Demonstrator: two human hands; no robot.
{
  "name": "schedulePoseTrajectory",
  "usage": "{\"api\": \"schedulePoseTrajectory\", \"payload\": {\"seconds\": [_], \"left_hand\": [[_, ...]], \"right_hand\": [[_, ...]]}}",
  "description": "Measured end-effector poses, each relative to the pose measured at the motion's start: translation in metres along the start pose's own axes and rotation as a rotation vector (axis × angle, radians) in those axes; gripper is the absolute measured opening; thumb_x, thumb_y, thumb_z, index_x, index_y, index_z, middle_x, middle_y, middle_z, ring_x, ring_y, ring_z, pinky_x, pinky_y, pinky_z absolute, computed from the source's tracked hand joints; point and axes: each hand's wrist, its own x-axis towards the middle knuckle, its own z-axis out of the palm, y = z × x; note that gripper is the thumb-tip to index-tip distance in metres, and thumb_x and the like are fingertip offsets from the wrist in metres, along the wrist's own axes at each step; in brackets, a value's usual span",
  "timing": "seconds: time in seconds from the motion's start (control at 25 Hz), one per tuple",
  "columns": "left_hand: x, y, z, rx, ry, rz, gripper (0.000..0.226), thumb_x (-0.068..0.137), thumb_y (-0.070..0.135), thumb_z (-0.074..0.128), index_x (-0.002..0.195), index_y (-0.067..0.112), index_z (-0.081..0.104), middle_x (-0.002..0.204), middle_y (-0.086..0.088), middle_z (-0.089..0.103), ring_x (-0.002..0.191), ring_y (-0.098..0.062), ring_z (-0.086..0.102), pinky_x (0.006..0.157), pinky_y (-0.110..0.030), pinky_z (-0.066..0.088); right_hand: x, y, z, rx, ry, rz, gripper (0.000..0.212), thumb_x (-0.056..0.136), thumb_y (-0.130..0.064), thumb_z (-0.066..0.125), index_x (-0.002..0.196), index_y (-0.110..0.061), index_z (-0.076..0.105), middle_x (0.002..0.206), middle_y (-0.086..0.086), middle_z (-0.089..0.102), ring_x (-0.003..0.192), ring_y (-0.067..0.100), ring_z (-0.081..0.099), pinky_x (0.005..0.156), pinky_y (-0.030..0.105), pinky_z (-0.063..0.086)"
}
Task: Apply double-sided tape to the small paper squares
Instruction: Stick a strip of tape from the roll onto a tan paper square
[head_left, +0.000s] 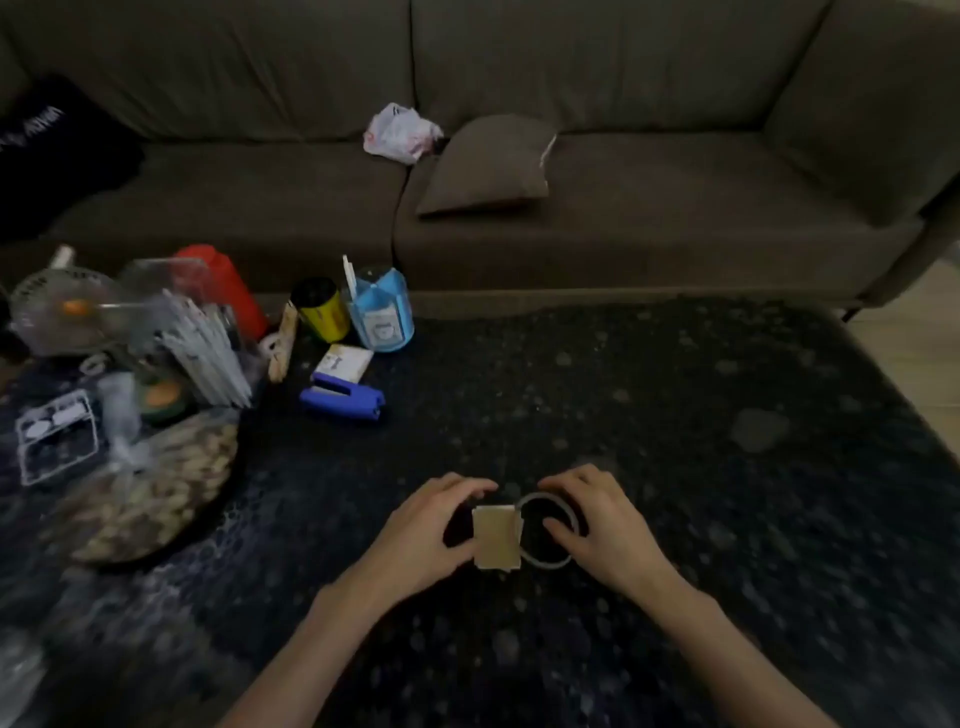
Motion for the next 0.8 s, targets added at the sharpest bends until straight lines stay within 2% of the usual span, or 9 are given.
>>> {"api": "schedulePoseTrajectory", "payload": {"seconds": [0.08,0.16,0.24,0.36,0.56,0.68,0.72,0.8], "left_hand": [[0.006,-0.003,0.012,0.069,-0.081,0.005,0.078,0.087,0.043,0.079,0.153,0.043,0.038,0.139,0.021,0.047,0.131,0.001,0.043,0.111,-0.031,0.043],[0.011,-0.005,0.02,0.167,-0.121,0.012,0.088,0.083,0.049,0.081,0.157,0.039,0.033,0.144,0.019,0.041,0.133,-0.001,0.038,0.114,-0.032,0.039],[0.013,-0.006,0.026,0.208,-0.12,0.021,0.09,0.081,0.051,0.082,0.156,0.038,0.034,0.145,0.019,0.039,0.134,-0.002,0.036,0.115,-0.032,0.038],[0.015,-0.013,0.026,0.171,-0.085,0.018,0.083,0.081,0.048,0.083,0.152,0.04,0.04,0.141,0.021,0.042,0.13,0.001,0.037,0.113,-0.03,0.038],[0.003,-0.009,0.04,0.185,0.002,0.022,0.079,0.085,0.05,0.079,0.152,0.041,0.039,0.14,0.019,0.04,0.13,-0.002,0.039,0.112,-0.033,0.04],[-0.009,-0.003,0.039,0.189,0.068,0.037,0.081,0.084,0.05,0.079,0.153,0.039,0.038,0.149,0.017,0.033,0.135,-0.003,0.035,0.113,-0.03,0.033],[-0.016,0.003,0.038,0.155,0.107,0.038,0.077,0.085,0.05,0.078,0.152,0.038,0.041,0.149,0.018,0.033,0.135,-0.001,0.035,0.111,-0.027,0.031],[-0.032,0.016,0.035,-0.069,0.183,-0.002,0.056,0.093,0.044,0.072,0.144,0.033,0.054,0.143,0.017,0.047,0.129,0.001,0.046,0.102,-0.02,0.037]], "right_hand": [[0.001,0.005,0.012,-0.083,0.042,-0.002,0.041,0.096,-0.03,0.071,0.135,-0.034,0.058,0.128,-0.01,0.052,0.122,0.01,0.051,0.105,0.027,0.047],[0.003,0.009,0.019,-0.069,0.086,0.037,0.037,0.097,-0.027,0.07,0.131,-0.035,0.058,0.122,-0.011,0.054,0.116,0.009,0.054,0.097,0.026,0.05],[0.004,0.012,0.025,-0.06,0.106,0.052,0.032,0.098,-0.024,0.069,0.126,-0.035,0.058,0.113,-0.013,0.056,0.102,0.005,0.057,0.084,0.022,0.051],[0.008,0.014,0.025,-0.02,0.143,0.087,0.027,0.099,-0.02,0.067,0.123,-0.032,0.062,0.103,-0.012,0.057,0.081,0.0,0.054,0.067,0.014,0.041],[-0.001,0.013,0.028,0.059,0.195,0.16,0.022,0.099,-0.018,0.068,0.121,-0.025,0.07,0.114,-0.004,0.066,0.091,0.005,0.062,0.08,0.023,0.056],[-0.012,0.005,0.026,0.091,0.184,0.18,0.023,0.099,-0.019,0.069,0.121,-0.027,0.069,0.113,-0.006,0.067,0.092,0.003,0.063,0.079,0.021,0.055],[-0.019,0.001,0.024,0.133,0.185,0.186,0.023,0.099,-0.019,0.069,0.121,-0.027,0.069,0.112,-0.008,0.067,0.091,0.002,0.063,0.079,0.019,0.054],[-0.033,-0.009,0.021,0.212,0.204,0.157,0.024,0.099,-0.019,0.068,0.122,-0.027,0.069,0.112,-0.011,0.068,0.093,0.0,0.063,0.079,0.017,0.052]]}}
